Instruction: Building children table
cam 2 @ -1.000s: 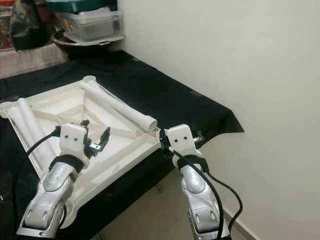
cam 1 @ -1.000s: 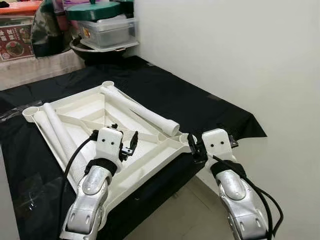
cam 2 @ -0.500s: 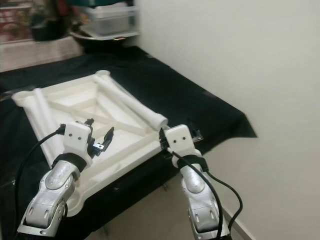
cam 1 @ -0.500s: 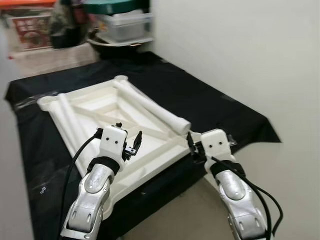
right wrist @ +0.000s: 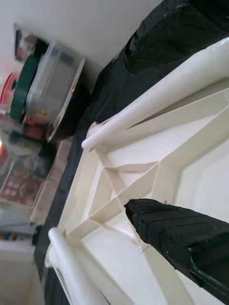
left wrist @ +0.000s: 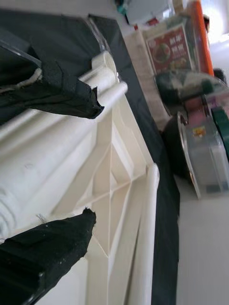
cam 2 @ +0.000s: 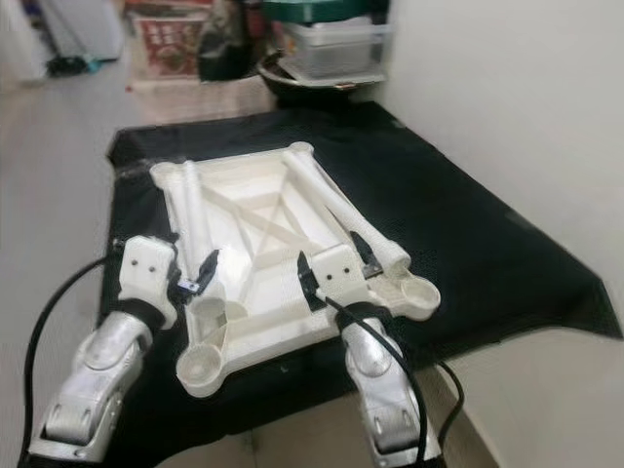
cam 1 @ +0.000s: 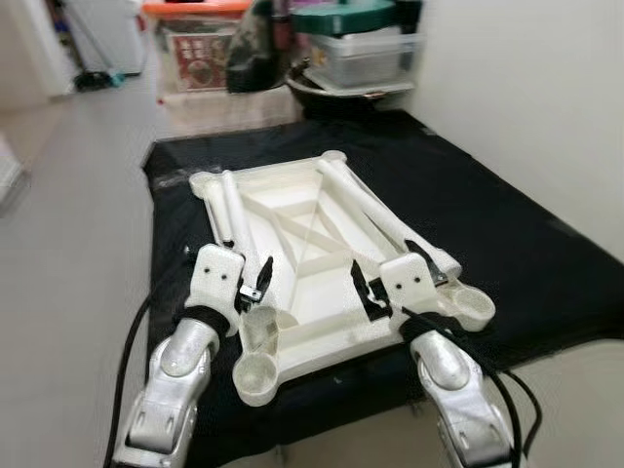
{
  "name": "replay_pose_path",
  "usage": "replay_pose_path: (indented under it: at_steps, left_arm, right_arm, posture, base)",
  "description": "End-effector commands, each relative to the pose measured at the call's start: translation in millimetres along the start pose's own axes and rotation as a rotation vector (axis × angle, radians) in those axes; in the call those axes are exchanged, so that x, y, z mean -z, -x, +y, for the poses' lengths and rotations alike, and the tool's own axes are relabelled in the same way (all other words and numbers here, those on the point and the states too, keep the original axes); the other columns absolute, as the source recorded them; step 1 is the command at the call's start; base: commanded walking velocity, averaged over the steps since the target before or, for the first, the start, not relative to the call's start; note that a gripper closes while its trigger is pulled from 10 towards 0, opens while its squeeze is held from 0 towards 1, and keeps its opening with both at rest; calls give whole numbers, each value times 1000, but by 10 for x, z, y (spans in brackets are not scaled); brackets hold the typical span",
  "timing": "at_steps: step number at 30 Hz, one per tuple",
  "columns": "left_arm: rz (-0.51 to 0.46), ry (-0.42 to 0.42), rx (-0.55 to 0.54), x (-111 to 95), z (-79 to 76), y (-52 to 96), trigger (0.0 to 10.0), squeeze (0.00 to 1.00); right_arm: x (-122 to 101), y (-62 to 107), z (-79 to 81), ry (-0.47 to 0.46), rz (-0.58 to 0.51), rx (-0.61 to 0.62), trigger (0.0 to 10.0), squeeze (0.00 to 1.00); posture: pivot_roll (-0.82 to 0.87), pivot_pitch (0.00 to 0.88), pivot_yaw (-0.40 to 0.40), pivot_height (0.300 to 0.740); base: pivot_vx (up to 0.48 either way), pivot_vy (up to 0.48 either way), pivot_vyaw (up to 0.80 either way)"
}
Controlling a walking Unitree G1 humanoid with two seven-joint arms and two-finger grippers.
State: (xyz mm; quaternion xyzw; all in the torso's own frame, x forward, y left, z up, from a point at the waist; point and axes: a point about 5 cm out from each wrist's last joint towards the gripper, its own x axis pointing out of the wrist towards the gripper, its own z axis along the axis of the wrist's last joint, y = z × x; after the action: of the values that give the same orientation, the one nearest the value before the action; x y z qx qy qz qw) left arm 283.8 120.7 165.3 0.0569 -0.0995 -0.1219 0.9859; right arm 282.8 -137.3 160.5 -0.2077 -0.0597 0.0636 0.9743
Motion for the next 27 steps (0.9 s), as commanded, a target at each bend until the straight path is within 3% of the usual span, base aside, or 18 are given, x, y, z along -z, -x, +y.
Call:
replay_pose_path:
  at_steps: [1, 8, 9, 10, 27]
  left_arm:
    - [25, -17, -11, 41, 37, 6, 10000, 0]
    - [25, -24, -10, 40, 40, 0, 10000, 0]
    - [21, -23, -9, 37, 44, -4, 10000, 0]
    - [20, -23, -9, 35, 45, -5, 10000, 0]
    - [18, 0, -23, 47, 44, 10, 10000, 0]
  right_arm:
    - [-10, -6, 40, -13, -6, -17, 10000, 0]
    - [-28, -12, 19, -53, -16, -10, 10000, 0]
    - [-47, -23, -41, -135, -26, 30, 10000, 0]
    - [-51, -26, -62, -155, -29, 43, 10000, 0]
    - [4, -12, -126, -156, -17, 69, 10000, 0]
  posture:
    - [0, 0, -15, 740]
    - [-2, 0, -13, 740]
    - [-3, 0, -9, 740]
    - [-3, 0, -9, 740]
    - [-10, 0, -6, 740]
  base:
    - [0, 0, 800]
    - [0, 0, 800]
    - [0, 0, 0]
    - [0, 0, 0]
    - [0, -378, 0]
